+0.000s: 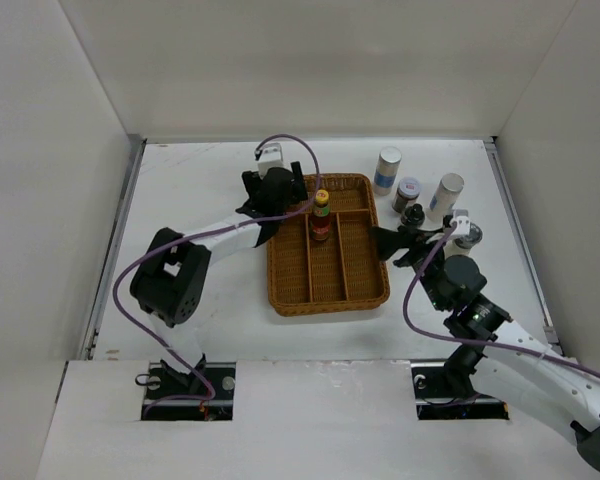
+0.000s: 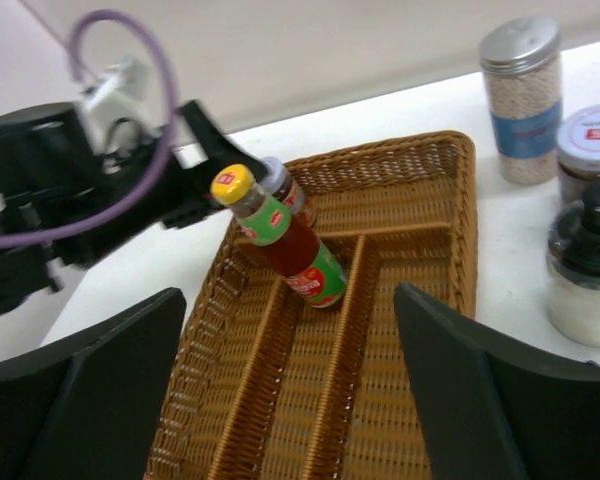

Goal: Organize the condiment bottles

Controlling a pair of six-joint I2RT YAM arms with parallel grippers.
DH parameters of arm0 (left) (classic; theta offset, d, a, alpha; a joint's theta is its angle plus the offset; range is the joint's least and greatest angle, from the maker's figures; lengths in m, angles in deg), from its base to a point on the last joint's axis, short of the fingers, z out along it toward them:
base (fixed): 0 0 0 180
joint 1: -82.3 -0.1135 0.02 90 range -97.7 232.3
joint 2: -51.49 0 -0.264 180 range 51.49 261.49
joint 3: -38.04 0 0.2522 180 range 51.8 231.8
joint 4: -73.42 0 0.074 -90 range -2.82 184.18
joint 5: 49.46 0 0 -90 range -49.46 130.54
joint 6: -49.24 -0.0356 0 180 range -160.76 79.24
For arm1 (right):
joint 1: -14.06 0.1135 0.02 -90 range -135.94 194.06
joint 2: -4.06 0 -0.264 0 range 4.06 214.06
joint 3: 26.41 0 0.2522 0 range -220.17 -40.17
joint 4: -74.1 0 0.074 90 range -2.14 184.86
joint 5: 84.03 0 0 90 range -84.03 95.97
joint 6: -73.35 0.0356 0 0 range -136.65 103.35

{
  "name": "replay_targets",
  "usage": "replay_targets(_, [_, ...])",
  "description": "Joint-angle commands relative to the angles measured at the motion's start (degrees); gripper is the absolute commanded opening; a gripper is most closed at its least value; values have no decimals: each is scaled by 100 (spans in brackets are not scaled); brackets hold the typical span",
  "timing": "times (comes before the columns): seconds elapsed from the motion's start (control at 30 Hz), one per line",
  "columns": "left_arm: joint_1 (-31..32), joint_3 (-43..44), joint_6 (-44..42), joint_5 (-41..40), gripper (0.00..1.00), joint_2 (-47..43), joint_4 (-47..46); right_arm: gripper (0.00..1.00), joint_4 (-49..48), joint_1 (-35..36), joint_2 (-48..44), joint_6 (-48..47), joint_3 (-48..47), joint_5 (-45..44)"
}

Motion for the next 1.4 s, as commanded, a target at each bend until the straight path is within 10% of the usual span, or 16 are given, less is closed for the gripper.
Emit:
replay_targets(0.0, [39, -345, 170, -365, 93, -1027, -917, 76, 273, -231, -95, 127, -451, -175])
replay_targets(0.1, [127, -854, 293, -383, 92, -1607, -1400, 42, 659, -486, 1, 127, -723, -316])
replay_targets(0.23, [408, -1776, 495, -392, 91, -2398, -1928, 33, 1073, -1056, 711, 48, -1303, -281])
replay_targets(0.5, [812, -3991, 943, -471, 90, -4007, -2509, 98, 1144, -2076, 3066, -479, -2910, 122])
replay_targets(0.83, [761, -5689, 1163, -664, 95, -4668, -3219, 100, 1373, -2613, 5502, -1077, -5056, 554])
replay_targets(1.37, [1015, -5918, 1356, -735, 95, -4325, -3950, 100, 2199, -2781, 7358, -1271, -6850, 519])
